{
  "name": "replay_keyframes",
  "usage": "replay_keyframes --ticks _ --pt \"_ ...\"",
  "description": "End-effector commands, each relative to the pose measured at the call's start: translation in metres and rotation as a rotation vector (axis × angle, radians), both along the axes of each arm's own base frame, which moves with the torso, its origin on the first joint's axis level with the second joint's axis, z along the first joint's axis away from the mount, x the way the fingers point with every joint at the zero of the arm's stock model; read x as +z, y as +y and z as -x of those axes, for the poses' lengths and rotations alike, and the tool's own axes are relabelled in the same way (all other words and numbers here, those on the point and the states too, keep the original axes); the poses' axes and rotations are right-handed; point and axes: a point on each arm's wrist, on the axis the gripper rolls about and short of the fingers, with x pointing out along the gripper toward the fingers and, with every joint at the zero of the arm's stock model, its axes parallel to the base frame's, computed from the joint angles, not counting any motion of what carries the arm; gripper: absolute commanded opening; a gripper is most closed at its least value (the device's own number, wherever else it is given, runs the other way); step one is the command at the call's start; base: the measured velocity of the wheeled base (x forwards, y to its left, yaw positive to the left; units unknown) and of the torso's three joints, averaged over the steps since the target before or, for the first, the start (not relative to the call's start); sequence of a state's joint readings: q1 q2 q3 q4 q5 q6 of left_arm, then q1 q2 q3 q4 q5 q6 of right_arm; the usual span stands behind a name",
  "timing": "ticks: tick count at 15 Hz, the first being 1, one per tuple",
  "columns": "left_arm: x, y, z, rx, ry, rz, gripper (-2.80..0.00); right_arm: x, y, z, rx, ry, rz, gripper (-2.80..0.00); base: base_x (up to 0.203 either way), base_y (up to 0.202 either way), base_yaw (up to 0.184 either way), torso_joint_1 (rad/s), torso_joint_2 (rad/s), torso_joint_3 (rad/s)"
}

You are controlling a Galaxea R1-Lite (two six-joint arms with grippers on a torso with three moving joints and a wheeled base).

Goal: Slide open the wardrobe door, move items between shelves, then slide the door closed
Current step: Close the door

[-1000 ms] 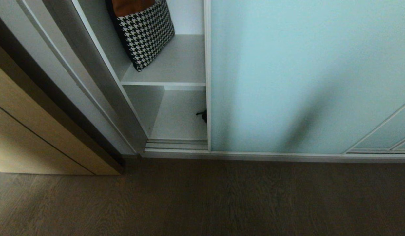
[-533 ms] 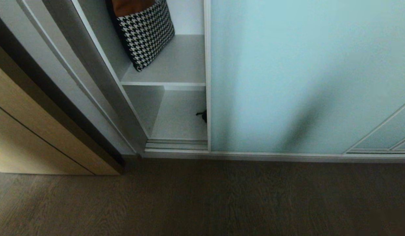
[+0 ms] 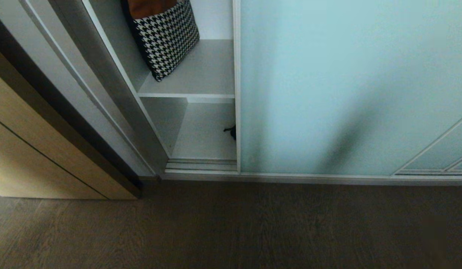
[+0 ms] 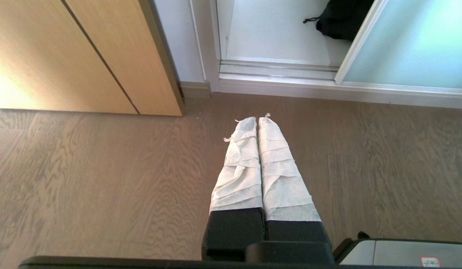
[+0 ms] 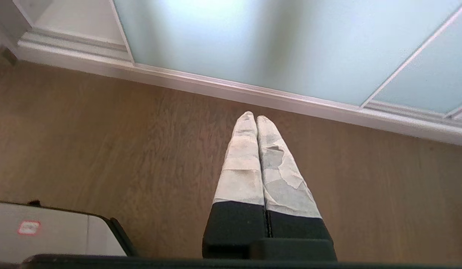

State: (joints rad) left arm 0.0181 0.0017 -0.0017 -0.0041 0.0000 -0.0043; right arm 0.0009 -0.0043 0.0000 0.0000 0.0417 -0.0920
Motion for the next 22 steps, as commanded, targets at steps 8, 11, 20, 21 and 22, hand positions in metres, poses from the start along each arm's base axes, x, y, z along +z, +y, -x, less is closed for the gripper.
replay_keyframes --ticks 8,11,20,21,22 --pt "0.0 0.0 -0.0001 0.0 0.001 -0.005 -2.8 -0.0001 0.0 -0.0002 0.0 0.005 -0.014 -2.8 0.0 0.0 0.0 0.0 0.0 0.0" --pt "0.0 0.0 -0.0001 0.0 0.001 -0.001 -2.8 -0.0001 0.0 -0.0002 -0.001 0.005 -0.014 -2.8 0.0 0.0 0.0 0.0 0.0 0.0" --pt "0.0001 0.0 0.0 0.0 0.003 0.0 -2.8 -0.0001 0.0 -0.0002 -0.001 0.005 -0.014 -2.8 0.015 0.0 0.0 0.0 0.0 0.0" --pt "0.0001 0.0 0.0 0.0 0.003 0.0 -2.8 -0.0001 0.0 -0.0002 -0.001 0.005 -0.015 -2.8 0.191 0.0 0.001 0.003 0.0 0.005" --pt "0.0001 0.0 0.0 0.0 0.003 0.0 -2.8 -0.0001 0.0 -0.0002 -0.001 0.005 -0.014 -2.8 0.208 0.0 0.003 0.006 0.0 -0.002"
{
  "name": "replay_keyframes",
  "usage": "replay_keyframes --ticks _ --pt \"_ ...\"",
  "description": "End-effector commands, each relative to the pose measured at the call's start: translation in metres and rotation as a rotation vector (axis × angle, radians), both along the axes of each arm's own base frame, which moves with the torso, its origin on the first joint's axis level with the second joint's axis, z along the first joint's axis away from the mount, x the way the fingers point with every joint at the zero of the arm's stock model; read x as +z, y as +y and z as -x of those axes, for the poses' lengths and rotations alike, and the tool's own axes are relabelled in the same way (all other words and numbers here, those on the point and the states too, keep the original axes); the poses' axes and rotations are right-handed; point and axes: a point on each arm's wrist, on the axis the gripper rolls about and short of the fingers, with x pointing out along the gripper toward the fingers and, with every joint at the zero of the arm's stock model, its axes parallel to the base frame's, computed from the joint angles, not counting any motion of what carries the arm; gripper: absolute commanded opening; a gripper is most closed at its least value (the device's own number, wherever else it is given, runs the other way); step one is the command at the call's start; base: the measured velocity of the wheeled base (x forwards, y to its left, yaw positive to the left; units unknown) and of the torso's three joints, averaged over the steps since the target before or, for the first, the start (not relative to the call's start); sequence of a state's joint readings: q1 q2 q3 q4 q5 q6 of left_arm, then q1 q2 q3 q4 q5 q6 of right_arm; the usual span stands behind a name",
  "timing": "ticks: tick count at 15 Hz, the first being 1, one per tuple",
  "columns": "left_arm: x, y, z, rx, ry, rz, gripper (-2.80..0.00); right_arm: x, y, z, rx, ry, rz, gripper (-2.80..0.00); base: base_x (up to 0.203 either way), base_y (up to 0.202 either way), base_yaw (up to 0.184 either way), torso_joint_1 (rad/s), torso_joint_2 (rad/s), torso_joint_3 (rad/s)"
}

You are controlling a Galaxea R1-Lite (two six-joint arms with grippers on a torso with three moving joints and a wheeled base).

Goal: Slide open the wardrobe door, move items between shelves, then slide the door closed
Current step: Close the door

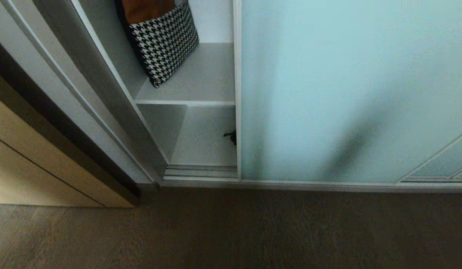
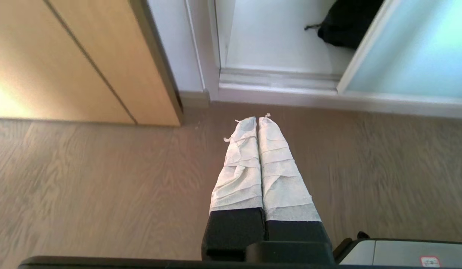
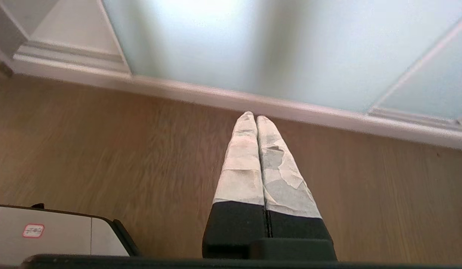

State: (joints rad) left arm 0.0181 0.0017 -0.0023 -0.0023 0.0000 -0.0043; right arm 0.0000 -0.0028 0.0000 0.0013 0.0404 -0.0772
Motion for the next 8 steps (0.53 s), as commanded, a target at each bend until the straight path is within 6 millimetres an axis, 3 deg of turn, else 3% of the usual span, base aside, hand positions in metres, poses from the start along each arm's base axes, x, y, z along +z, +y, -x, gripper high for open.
replay_keyframes --ticks 1,6,8 --pt "0.0002 0.0 0.0 0.0 0.001 0.0 -2.8 0.0 0.0 -0.0001 0.001 0.001 0.0 -2.8 0.199 0.0 -0.002 0.002 0.0 0.002" --pt "0.0001 0.0 -0.0002 0.0 0.001 -0.002 -2.8 -0.0004 0.0 -0.0002 0.003 0.003 0.0 -2.8 0.196 0.0 0.001 0.004 0.0 0.003" --pt "0.0 0.0 0.0 0.001 0.003 -0.002 -2.8 0.0 0.0 -0.0001 0.002 0.001 0.001 -2.8 0.126 0.0 0.003 0.007 0.0 0.002"
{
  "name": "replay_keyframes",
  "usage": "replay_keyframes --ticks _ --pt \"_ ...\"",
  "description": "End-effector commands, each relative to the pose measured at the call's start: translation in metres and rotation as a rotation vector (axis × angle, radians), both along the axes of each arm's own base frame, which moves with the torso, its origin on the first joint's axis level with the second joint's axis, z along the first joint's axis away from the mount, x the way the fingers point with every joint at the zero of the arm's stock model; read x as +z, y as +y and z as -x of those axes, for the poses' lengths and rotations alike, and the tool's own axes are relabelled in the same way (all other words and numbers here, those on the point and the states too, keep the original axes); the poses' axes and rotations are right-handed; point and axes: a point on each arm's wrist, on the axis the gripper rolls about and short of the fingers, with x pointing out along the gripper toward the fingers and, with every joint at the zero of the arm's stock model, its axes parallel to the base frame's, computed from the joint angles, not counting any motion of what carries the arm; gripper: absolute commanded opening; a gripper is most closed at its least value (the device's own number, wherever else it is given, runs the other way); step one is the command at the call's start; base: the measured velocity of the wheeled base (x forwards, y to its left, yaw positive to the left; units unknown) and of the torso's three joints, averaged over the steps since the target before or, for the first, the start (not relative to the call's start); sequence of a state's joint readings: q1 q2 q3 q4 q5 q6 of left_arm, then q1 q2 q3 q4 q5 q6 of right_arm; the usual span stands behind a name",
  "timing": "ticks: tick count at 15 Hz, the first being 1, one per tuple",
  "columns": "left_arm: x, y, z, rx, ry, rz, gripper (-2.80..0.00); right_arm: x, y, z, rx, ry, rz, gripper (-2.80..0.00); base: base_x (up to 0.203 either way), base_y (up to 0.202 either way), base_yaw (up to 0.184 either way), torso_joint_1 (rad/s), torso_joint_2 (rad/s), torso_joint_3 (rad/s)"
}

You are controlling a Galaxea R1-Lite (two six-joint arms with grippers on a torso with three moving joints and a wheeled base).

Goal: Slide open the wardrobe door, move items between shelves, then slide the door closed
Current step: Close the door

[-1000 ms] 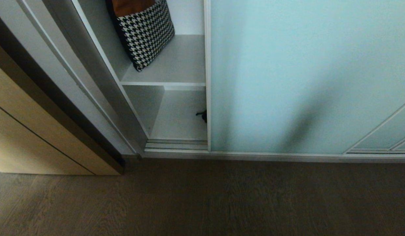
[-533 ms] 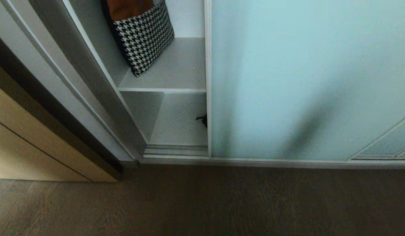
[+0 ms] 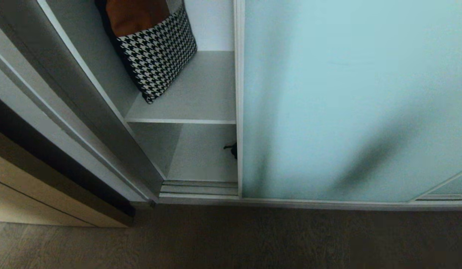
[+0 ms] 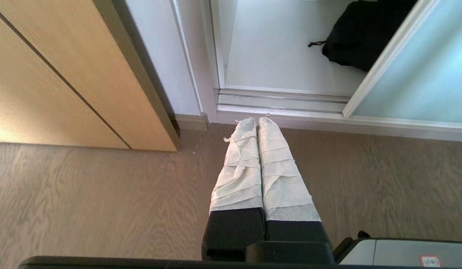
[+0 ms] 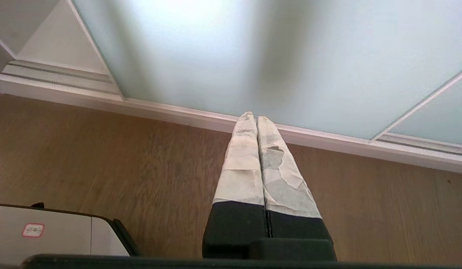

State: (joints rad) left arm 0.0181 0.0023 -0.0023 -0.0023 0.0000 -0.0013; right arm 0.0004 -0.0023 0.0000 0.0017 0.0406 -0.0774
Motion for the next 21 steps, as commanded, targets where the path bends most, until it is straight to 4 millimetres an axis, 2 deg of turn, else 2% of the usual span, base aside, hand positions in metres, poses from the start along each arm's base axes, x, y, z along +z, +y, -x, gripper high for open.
replay_keyframes --ticks 1,4,6,7,9,11,13,18,20,21 --pt "0.0 0.0 0.0 0.002 0.008 -0.002 -2.8 0.0 0.0 0.0 0.001 0.002 0.001 -2.8 0.0 0.0 0.0 0.0 0.0 0.0" --pt "0.0 0.0 0.0 0.006 0.011 -0.025 -2.8 0.0 0.0 0.0 0.002 0.001 0.0 -2.8 0.0 0.0 0.0 0.0 0.0 0.0" --pt "0.018 0.0 0.005 0.025 -0.054 -0.044 -2.8 0.0 0.0 0.0 0.002 0.002 0.0 -2.8 0.0 0.0 0.0 0.0 0.0 0.0" --pt "0.039 0.001 0.012 0.036 -0.108 -0.045 -2.8 0.0 0.0 0.0 0.001 0.002 0.001 -2.8 0.0 0.0 0.0 0.0 0.0 0.0" --pt "0.095 0.001 0.022 0.045 -0.191 -0.04 -2.8 0.0 0.0 0.0 0.0 0.001 -0.001 -2.8 0.0 0.0 0.0 0.0 0.0 0.0" --pt "0.153 0.0 0.015 0.032 -0.203 -0.033 -2.8 0.0 0.0 0.0 0.0 0.001 0.001 -2.8 0.0 0.0 0.0 0.0 0.0 0.0" --pt "0.204 -0.001 -0.014 -0.037 -0.167 -0.014 -2.8 0.0 0.0 0.0 0.002 0.002 0.0 -2.8 0.0 0.0 0.0 0.0 0.0 0.0" --pt "0.334 -0.005 -0.112 -0.292 -0.215 0.085 -2.8 0.0 0.0 0.0 0.0 0.002 0.001 -2.8 0.0 0.0 0.0 0.0 0.0 0.0" --pt "0.368 -0.014 -0.147 -0.435 -0.231 0.134 -2.8 0.0 0.0 0.0 0.002 0.001 0.0 -2.8 0.0 0.0 0.0 0.0 0.0 0.0" --pt "0.376 -0.024 -0.166 -0.534 -0.211 0.164 -2.8 0.0 0.0 0.0 0.002 0.001 0.0 -2.8 0.0 0.0 0.0 0.0 0.0 0.0"
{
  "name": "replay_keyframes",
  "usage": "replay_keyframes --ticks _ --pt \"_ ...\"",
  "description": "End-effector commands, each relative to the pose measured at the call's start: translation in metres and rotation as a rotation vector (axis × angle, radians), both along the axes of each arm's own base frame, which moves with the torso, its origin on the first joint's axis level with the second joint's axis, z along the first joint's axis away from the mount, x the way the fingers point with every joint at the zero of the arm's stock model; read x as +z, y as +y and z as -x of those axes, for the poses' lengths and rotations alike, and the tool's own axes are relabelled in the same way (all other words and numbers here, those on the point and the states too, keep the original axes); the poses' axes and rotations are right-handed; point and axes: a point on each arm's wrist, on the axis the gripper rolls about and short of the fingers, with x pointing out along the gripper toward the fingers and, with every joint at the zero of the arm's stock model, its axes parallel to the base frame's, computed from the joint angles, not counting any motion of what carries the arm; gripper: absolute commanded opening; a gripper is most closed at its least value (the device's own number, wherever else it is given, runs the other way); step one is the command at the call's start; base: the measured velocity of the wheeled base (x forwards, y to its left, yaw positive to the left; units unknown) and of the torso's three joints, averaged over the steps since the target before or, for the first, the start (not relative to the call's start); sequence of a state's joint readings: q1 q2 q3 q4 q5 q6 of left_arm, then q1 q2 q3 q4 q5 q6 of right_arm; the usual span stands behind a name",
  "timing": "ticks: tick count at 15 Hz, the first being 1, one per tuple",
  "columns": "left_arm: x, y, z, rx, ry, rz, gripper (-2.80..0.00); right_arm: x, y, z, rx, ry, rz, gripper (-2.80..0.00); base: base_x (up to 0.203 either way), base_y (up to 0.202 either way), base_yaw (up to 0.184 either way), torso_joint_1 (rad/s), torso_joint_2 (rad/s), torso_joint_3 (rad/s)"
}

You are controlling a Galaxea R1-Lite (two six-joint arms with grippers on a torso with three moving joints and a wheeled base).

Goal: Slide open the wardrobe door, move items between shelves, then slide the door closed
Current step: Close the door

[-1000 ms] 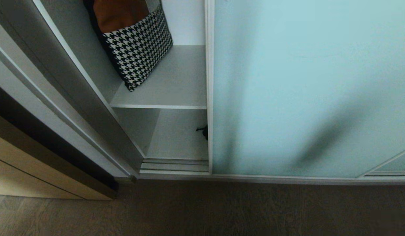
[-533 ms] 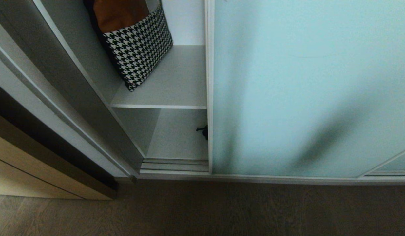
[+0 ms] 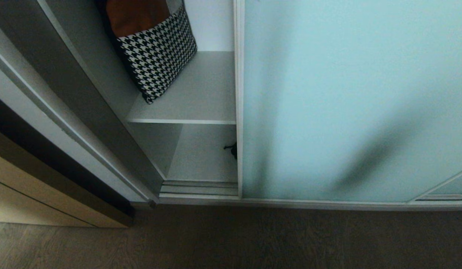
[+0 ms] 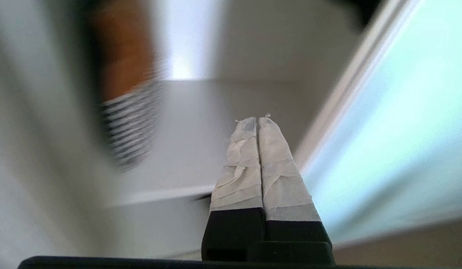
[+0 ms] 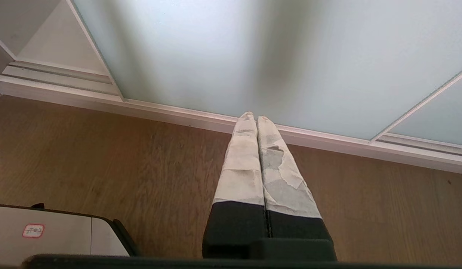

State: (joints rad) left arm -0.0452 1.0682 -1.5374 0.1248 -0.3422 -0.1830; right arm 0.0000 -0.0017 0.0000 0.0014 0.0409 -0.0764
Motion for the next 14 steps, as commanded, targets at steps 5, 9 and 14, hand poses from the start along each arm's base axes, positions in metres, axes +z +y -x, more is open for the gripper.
replay_keyframes --ticks 5,9,14 --pt "0.009 -0.086 -0.121 -0.499 0.186 -0.001 -2.8 0.0 0.0 0.0 0.001 0.001 0.001 -2.8 0.0 0.0 0.0 0.0 0.0 0.0" --pt "0.009 -0.114 -0.118 -0.647 0.256 0.063 -2.8 0.0 0.0 0.0 0.001 0.0 0.002 -2.8 0.0 0.0 0.0 0.0 0.0 0.0" --pt "0.009 -0.124 -0.118 -0.826 0.374 0.153 -2.8 0.0 0.0 0.0 0.001 0.0 0.002 -2.8 0.0 0.0 0.0 0.0 0.0 0.0"
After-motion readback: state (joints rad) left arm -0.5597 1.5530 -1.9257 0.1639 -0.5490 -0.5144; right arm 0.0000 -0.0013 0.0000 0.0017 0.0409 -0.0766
